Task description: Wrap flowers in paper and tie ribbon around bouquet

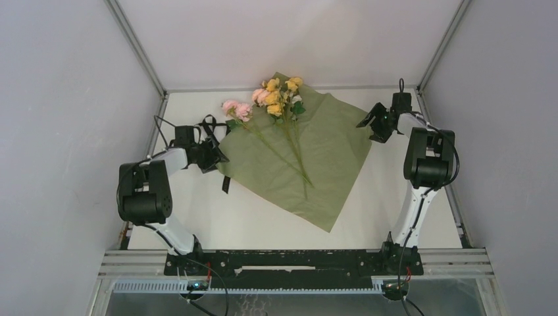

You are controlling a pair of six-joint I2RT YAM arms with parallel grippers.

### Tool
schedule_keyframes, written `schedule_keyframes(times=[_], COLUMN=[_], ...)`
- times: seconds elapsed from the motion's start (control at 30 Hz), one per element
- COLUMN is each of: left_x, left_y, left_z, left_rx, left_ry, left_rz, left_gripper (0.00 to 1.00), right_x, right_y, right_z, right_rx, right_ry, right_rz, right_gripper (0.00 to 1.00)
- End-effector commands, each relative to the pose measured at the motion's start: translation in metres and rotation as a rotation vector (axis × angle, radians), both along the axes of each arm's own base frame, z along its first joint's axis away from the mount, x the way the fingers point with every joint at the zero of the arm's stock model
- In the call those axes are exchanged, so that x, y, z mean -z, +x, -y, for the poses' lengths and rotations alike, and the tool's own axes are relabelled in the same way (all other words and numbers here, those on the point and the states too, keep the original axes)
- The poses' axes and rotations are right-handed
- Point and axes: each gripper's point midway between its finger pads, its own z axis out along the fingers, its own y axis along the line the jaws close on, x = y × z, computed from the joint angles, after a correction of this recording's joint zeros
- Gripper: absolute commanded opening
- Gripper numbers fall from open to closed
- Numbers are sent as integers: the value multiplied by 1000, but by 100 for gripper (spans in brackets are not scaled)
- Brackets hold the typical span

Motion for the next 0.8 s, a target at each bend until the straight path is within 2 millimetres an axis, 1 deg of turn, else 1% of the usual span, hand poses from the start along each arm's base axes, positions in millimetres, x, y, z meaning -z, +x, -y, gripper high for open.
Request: schedule_keyframes(times=[0.0,0.07,0.1,0.13,0.2,0.23,0.27,0.33,0.37,0.4,0.47,0.53,0.6,0.67,0.7,0.73,0.77], left_x=[-19,-22,-25,-27,-31,-32,-35,-37,-38,-40,-45,-50,-56,-62,-63,-66,-66], left_y=[18,20,21,21,22,22,23,23,23,24,24,23,23,25,26,26,28], left_z=[12,17,18,20,21,21,20,18,17,16,15,15,19,23,28,36,38], left_rx=[52,69,76,84,94,98,103,114,121,131,155,191,234,279,306,333,342], left_ry=[-17,-27,-29,-33,-32,-28,-19,1,13,23,42,66,93,117,128,138,147], left_rz=[81,95,103,108,121,126,133,144,149,156,172,189,215,239,245,252,251], left_gripper=[55,48,42,37,21,12,6,3,2,2,1,1,1,1,1,1,1], right_x=[-4,-12,-16,-20,-28,-32,-33,-37,-39,-45,-48,-48,-46,-45,-40,-39,-37], right_y=[-7,-2,0,2,3,2,-1,-7,-12,-19,-36,-58,-82,-108,-123,-136,-148], right_z=[-27,-36,-40,-45,-51,-52,-50,-42,-36,-30,-19,-10,-5,-5,-4,-2,3], right_rx=[-43,-64,-76,-88,-110,-114,-108,-85,-71,-58,-28,-6,9,22,31,43,60], right_ry=[207,260,285,305,324,320,311,269,242,215,166,111,56,26,5,-20,-53], right_rz=[17,47,60,75,99,109,109,112,114,122,123,115,101,96,80,73,63], right_gripper=[77,73,69,62,46,36,23,5,0,0,0,0,0,0,0,0,0])
